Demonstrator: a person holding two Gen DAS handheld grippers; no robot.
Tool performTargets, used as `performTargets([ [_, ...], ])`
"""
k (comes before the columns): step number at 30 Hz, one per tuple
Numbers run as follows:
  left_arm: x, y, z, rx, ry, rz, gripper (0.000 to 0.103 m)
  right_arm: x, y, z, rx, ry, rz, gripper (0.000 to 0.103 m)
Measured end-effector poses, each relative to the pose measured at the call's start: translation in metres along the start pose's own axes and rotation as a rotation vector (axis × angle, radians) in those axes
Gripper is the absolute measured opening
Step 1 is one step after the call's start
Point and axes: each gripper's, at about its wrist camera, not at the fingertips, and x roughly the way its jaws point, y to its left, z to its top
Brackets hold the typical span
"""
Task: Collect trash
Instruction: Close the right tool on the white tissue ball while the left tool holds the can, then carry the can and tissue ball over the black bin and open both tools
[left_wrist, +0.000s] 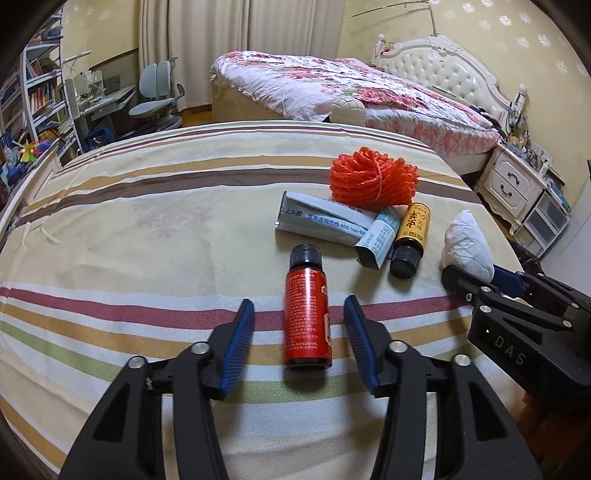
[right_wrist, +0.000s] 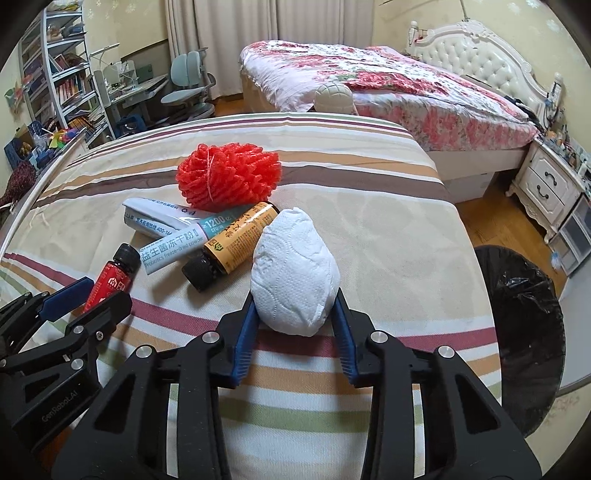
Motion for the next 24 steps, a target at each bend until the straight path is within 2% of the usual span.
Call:
performTargets([
  [3, 0.0, -0.005, -0.002, 0.033, -0.006, 0.008, 0.029, -0.002, -0.004, -0.002, 0.014, -0.001, 0.0, 0.037],
  [5, 0.001, -0.006, -0.003, 0.044, -0.008, 0.01, 0.025, -0.003, -0.007, -0.003, 0.022, -0.003, 0.0, 0.037],
  [24, -0.007, -0.004, -0.003, 0.015, -0.018, -0.022, 0.025, -0.014, -0.024, -0.013, 0.064, -0.016, -0.006, 0.037],
])
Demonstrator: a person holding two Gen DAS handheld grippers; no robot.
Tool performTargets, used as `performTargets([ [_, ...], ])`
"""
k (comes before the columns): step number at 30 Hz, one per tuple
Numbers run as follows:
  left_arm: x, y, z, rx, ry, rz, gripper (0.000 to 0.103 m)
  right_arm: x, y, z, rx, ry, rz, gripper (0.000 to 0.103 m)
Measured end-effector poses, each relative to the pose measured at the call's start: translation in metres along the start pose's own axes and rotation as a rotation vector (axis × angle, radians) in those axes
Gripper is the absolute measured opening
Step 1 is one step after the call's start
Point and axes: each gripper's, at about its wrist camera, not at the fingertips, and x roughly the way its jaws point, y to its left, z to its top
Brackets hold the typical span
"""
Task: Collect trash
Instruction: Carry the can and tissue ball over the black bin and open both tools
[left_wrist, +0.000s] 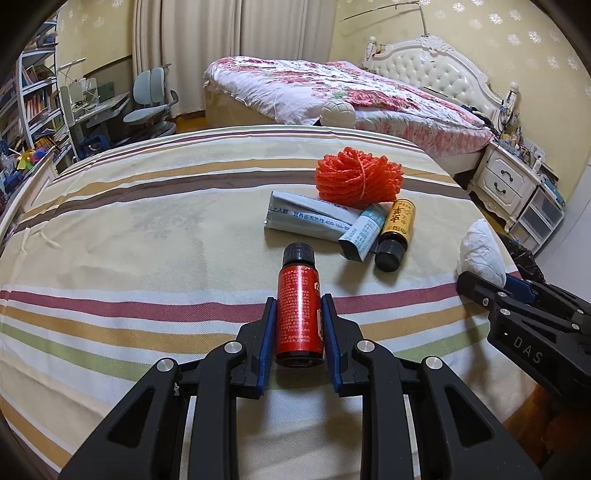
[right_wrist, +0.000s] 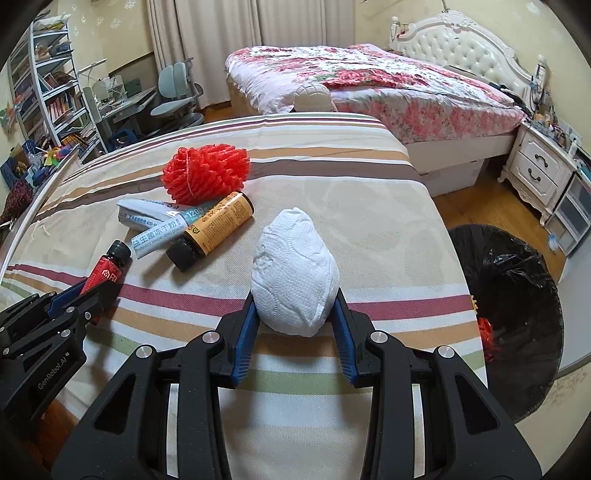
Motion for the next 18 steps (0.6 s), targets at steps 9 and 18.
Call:
performTargets([
  [9, -0.01, -0.024, 0.004, 0.034, -0.026, -0.046, 0.025, -0.014, -0.014, -0.002, 0.026, -0.022, -0.013, 0.037],
  [18, -0.011, -0.052, 0.004, 0.078, -0.029, -0.085, 0.025, -0.03, -0.046, -0.006, 0.085, -0.045, -0.056, 0.037],
])
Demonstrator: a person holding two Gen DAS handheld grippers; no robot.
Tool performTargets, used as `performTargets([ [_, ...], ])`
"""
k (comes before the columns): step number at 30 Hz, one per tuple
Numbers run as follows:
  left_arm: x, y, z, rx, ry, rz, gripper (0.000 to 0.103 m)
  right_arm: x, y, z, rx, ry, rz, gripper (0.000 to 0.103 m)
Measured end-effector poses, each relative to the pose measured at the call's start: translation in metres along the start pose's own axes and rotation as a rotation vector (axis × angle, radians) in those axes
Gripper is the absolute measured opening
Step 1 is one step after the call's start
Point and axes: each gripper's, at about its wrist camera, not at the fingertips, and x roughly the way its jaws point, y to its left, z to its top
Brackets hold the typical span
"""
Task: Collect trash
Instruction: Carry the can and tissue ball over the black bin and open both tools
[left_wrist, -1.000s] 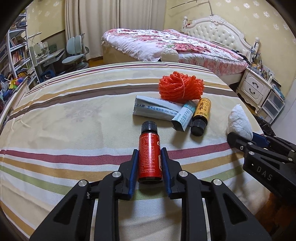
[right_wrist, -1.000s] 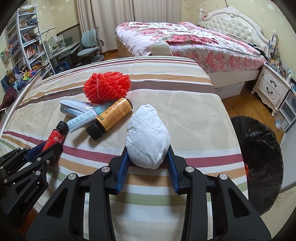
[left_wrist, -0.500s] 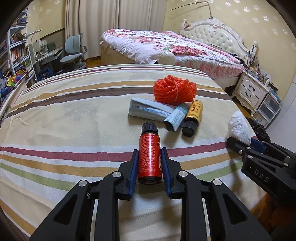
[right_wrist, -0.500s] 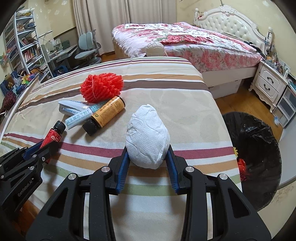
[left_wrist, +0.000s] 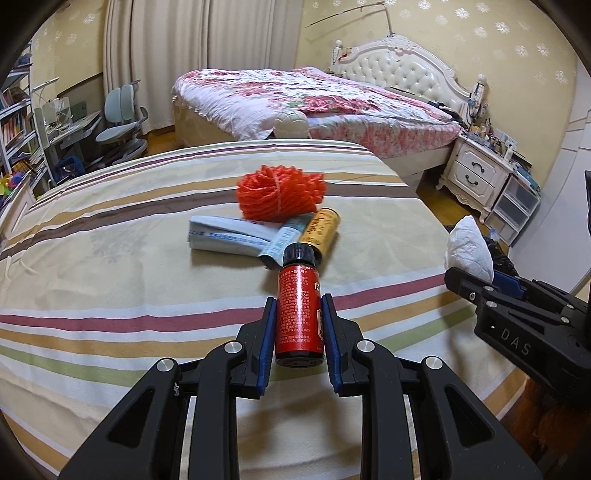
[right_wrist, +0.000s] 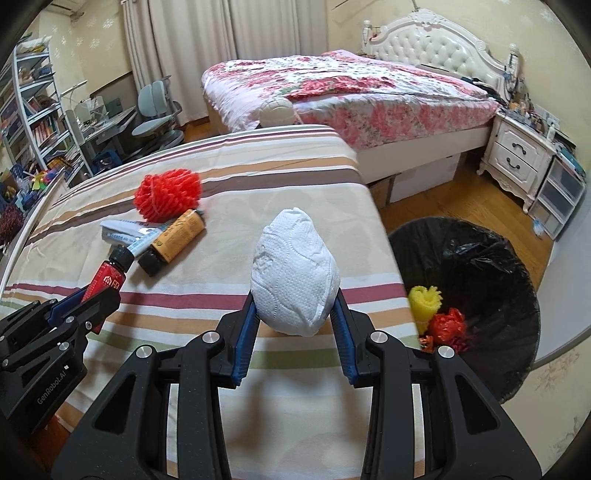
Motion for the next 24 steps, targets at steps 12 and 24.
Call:
performTargets([
  [12, -0.003, -0.023, 0.0, 0.037, -0.011, -0.031, 0.025, -0.014, -0.042, -0.007, 0.07, -0.022, -0.057, 0.037],
  [24, -0.002, -0.071, 0.017, 0.09, -0.048, -0.104, 0.025, -0.032, -0.084, -0.008, 0.145, -0.063, -0.131, 0.037],
])
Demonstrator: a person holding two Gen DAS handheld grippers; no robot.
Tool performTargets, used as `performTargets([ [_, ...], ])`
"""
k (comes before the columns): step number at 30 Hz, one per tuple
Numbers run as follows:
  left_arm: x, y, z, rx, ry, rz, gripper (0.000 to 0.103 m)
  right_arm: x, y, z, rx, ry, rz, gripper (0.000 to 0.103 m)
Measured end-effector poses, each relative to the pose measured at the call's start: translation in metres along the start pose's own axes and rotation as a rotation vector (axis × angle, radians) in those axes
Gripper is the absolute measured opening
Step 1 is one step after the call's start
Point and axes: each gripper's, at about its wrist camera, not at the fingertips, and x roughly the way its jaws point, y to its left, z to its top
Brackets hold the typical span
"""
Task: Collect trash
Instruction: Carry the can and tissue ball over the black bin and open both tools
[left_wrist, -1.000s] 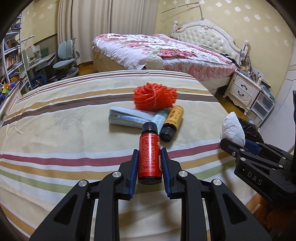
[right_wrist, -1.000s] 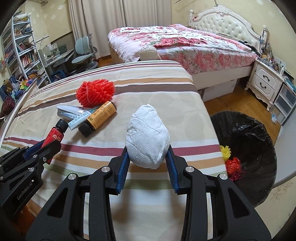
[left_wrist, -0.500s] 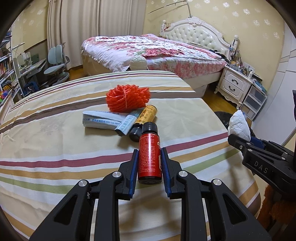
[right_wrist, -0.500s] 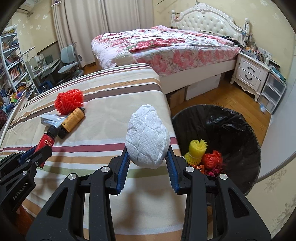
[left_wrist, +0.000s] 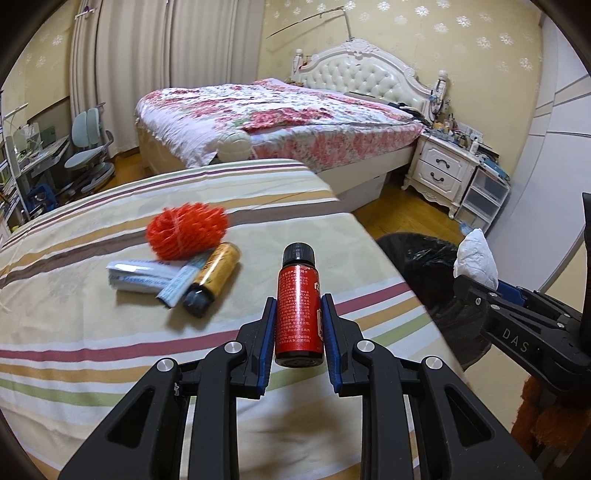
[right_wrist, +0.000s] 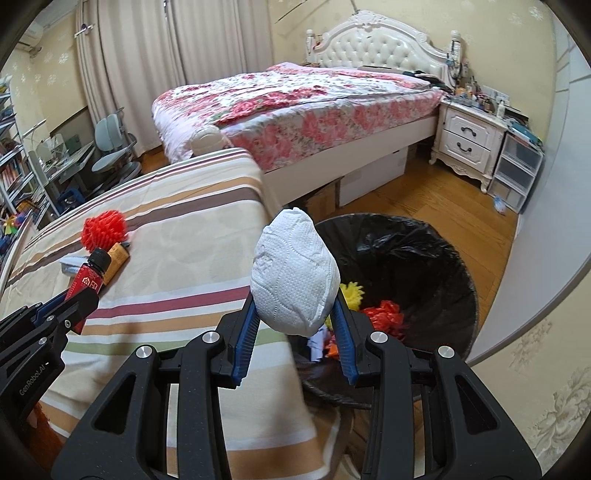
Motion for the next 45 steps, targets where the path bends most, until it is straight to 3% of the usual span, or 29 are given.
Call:
performTargets([
  [18, 0.045, -0.089, 0.026, 0.121, 0.004, -0.088, 0.025, 0.003, -0.071, 0.01, 0.102, -0.024, -0.111, 0.037],
  [43, 0.078, -0.133, 0.034, 0.203, 0.028, -0.071, 0.025, 0.02, -0.103, 0.011, 0.167, -0.005, -0.136, 0.039],
  [45, 0.079, -0.136, 0.034, 0.213, 0.031, -0.065, 0.03, 0.02, -0.106, 0.011, 0.178, -0.007, -0.141, 0.043],
])
